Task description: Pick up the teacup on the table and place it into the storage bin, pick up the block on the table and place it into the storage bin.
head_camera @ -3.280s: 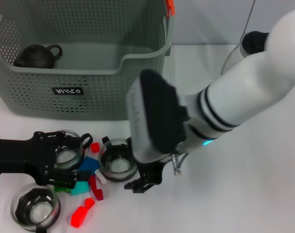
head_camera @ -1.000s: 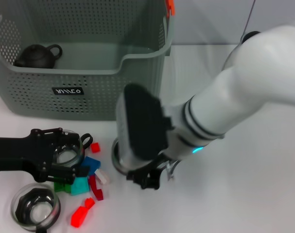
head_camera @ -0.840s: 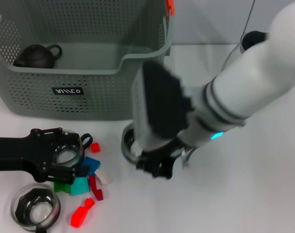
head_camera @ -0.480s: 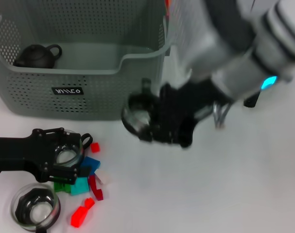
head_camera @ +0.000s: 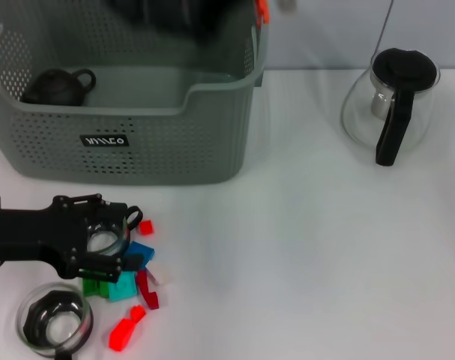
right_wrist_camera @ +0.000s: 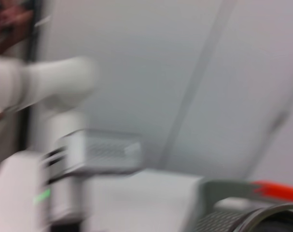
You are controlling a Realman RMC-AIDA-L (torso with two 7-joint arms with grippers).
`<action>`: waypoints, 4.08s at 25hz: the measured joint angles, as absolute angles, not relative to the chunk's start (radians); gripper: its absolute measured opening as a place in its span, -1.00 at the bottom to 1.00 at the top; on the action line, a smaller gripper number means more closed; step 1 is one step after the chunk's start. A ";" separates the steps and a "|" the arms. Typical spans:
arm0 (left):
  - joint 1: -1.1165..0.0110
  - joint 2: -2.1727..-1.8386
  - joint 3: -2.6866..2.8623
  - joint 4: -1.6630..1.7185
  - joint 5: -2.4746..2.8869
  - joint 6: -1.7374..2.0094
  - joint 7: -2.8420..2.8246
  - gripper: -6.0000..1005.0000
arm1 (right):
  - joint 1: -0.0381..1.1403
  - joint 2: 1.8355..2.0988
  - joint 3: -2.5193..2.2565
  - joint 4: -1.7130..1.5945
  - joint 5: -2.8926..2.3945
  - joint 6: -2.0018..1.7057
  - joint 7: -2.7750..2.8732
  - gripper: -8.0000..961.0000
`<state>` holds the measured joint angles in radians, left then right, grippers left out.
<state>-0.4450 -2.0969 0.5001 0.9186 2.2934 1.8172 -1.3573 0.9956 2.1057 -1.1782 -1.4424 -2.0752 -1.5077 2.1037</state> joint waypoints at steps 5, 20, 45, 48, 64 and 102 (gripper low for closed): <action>-0.445 -2.097 0.500 0.918 2.281 1.817 -1.357 0.85 | 1.067 2.093 -1.187 -1.160 -2.096 -1.170 2.157 -0.85; -0.448 -2.097 0.502 0.906 2.254 1.813 -1.345 0.84 | 1.280 2.110 -1.314 -0.509 -2.208 -0.644 2.137 -0.85; -0.451 -2.097 0.502 0.891 2.253 1.812 -1.334 0.84 | 1.267 2.111 -1.462 -0.427 -2.152 -0.597 2.149 -0.85; -0.451 -2.096 0.501 0.891 2.253 1.811 -1.334 0.84 | 1.267 2.111 -1.462 -0.427 -2.152 -0.604 2.149 -0.83; -0.451 -2.095 0.502 0.890 2.253 1.802 -1.333 0.84 | 1.267 2.106 -1.462 -0.438 -2.153 -0.646 2.177 -0.74; -0.416 -2.065 0.403 1.152 2.343 2.033 -1.402 0.83 | 0.502 2.097 -1.472 -1.259 -1.545 -1.258 1.663 0.86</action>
